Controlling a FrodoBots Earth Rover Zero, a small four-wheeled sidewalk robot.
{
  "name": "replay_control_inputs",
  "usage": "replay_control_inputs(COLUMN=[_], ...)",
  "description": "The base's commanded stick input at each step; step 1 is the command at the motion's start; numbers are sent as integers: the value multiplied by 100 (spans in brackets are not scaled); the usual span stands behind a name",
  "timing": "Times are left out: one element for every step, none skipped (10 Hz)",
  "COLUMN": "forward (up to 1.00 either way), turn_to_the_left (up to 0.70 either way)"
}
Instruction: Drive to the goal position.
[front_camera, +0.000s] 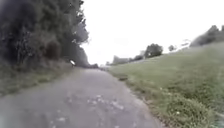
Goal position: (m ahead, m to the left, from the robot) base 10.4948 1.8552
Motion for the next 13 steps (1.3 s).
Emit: replay_control_inputs(forward=[100,100,100,100,100,100,100,100,100,100,100,100,100], turn_to_the_left=[0,0,0,0,6,8,10,8,6,3,3,3,3])
